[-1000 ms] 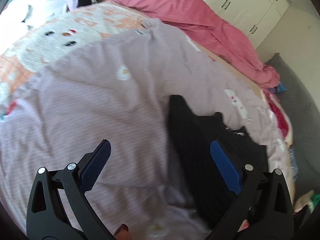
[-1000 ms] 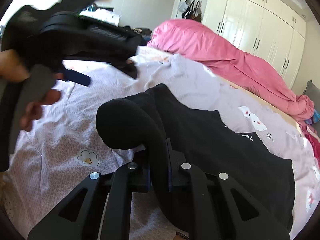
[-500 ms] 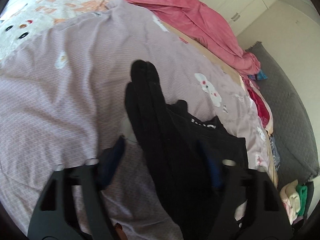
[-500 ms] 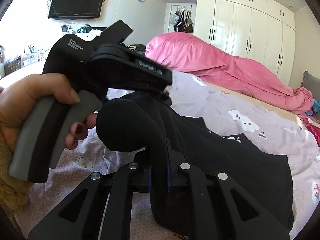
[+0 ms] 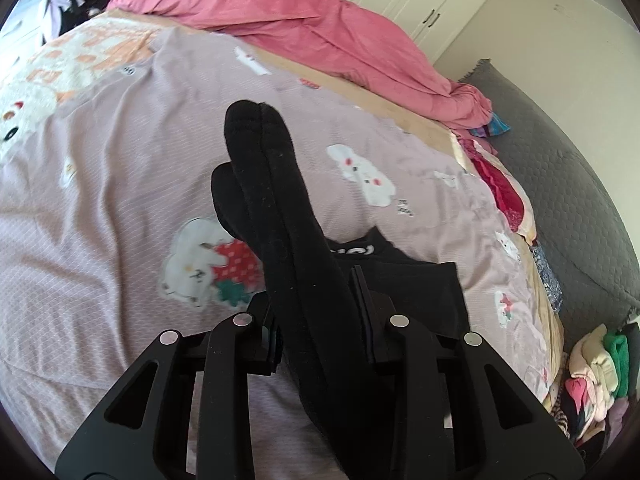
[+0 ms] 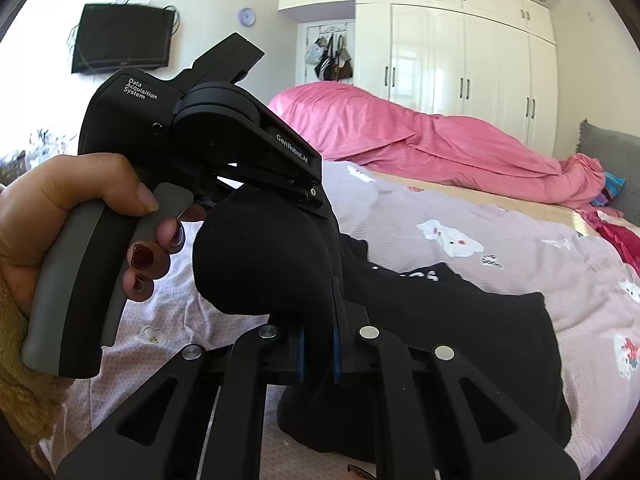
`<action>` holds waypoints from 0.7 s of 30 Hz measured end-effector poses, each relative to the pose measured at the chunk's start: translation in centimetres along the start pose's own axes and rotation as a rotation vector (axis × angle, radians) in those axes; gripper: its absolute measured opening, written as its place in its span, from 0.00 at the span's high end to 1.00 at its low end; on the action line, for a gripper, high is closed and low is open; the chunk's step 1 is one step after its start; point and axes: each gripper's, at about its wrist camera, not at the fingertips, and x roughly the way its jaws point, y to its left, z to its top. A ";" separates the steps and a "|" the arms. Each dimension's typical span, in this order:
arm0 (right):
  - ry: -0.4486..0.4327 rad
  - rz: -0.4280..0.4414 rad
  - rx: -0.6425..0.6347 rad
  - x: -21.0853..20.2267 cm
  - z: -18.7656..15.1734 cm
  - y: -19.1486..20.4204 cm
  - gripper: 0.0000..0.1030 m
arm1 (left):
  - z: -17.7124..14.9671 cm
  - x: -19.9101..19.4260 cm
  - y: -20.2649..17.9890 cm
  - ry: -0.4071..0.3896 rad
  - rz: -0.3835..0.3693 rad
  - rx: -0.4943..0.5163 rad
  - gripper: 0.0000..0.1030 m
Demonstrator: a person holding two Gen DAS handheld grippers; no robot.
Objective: Fold small clothes
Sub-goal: 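Lift the shirt edge with the right gripper and fold it over the shirt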
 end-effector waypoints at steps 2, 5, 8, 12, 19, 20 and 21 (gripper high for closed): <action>-0.008 -0.004 0.019 -0.6 -0.1 -0.7 0.92 | 0.0 0.0 -1.1 -0.003 0.004 0.019 0.80; -0.019 -0.014 0.046 -1.4 -0.3 -1.8 0.92 | 0.1 0.2 -3.0 -0.005 0.010 0.046 0.80; -0.025 -0.018 0.080 -2.2 -0.5 -2.9 0.92 | -0.1 0.5 -4.8 -0.002 0.015 0.071 0.80; -0.023 -0.022 0.134 -2.9 -0.9 -4.5 0.92 | -0.3 1.3 -7.0 0.007 0.016 0.095 0.80; -0.004 -0.021 0.245 -3.6 -1.8 -7.5 0.92 | -0.7 3.5 -10.0 0.040 0.018 0.111 0.80; 0.000 -0.019 0.254 -3.7 -1.9 -7.8 0.93 | -0.8 3.8 -10.5 0.045 0.021 0.118 0.80; 0.004 -0.020 0.265 -3.8 -2.1 -8.1 0.93 | -1.0 4.2 -11.0 0.050 0.023 0.123 0.80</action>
